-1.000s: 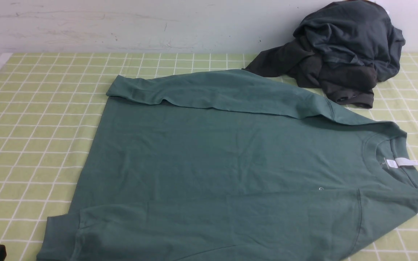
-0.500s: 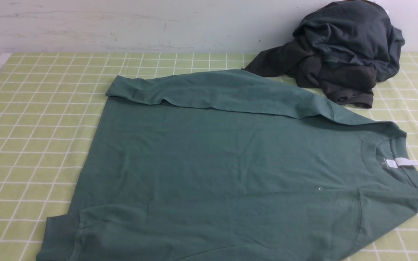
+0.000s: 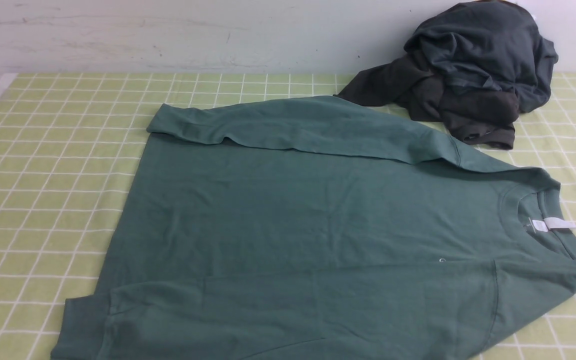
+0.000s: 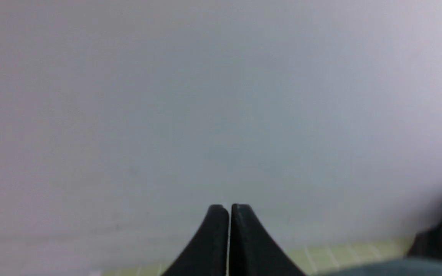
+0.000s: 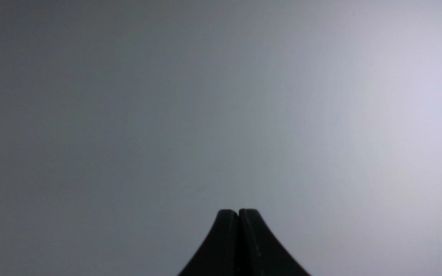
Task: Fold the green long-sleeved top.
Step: Use the left arm to clamp the cuff closest to it, then use the left arm to drag and place the cuff at the centered position on the left edge of the fabric, then use the left arm to clamp the cuff farthest from it, then use the left arm to drag and drop the cuff onto the cuff closest to the left arm, then use both arms simultaneously to clamp the lower edge of the clothing fabric, then use both arms to drag the lower edge of the fabric forward and fold it over the upper edge
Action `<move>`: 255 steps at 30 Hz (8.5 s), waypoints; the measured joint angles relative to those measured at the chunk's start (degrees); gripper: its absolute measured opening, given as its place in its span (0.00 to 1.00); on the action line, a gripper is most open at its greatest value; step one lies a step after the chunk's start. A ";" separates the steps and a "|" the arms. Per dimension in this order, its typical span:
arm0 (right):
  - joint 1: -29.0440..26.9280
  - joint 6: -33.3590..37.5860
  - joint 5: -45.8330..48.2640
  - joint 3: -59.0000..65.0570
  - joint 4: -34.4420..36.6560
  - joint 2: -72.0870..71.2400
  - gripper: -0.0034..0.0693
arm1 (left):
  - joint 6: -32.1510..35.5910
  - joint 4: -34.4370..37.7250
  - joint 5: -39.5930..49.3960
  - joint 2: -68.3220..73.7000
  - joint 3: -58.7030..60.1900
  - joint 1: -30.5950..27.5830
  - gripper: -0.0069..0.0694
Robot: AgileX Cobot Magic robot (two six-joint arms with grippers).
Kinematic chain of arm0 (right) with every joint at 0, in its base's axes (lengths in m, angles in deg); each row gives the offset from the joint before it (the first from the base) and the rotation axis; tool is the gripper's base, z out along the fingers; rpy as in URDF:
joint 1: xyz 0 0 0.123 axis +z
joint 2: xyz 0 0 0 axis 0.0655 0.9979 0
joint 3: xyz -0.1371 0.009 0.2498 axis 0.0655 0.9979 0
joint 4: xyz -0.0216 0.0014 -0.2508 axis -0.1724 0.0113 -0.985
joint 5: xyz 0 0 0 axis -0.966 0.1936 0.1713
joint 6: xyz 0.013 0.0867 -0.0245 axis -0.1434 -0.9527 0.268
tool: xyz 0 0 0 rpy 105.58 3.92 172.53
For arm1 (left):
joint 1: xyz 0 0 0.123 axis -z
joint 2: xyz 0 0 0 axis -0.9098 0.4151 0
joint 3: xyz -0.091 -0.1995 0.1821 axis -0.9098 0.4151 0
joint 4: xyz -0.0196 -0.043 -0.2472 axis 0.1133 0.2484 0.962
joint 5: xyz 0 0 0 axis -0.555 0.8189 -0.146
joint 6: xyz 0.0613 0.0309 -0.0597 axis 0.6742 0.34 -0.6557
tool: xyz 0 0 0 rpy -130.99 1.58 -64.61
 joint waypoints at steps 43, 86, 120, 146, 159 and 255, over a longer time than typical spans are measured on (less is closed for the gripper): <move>24.58 26.21 51.35 -6.21 20.87 37.60 0.04 | 17.19 22.98 36.77 67.06 -17.98 -4.13 0.14; 24.58 26.21 47.63 -4.72 15.55 37.79 0.04 | 8.45 12.60 45.09 118.83 -104.38 -2.23 0.60; 24.58 26.21 46.72 -4.72 15.55 37.86 0.04 | 11.21 21.21 41.86 120.60 -105.33 -4.17 0.59; 24.62 26.26 46.89 -4.72 16.42 35.67 0.04 | 15.85 21.30 63.29 94.72 -92.85 1.49 0.10; 24.62 26.26 48.05 -4.91 16.42 29.36 0.04 | 15.45 16.54 63.11 81.33 -57.87 2.48 0.11; 19.65 46.53 44.02 -30.10 -14.96 66.43 0.04 | 14.62 17.10 38.13 45.89 -23.18 4.03 0.10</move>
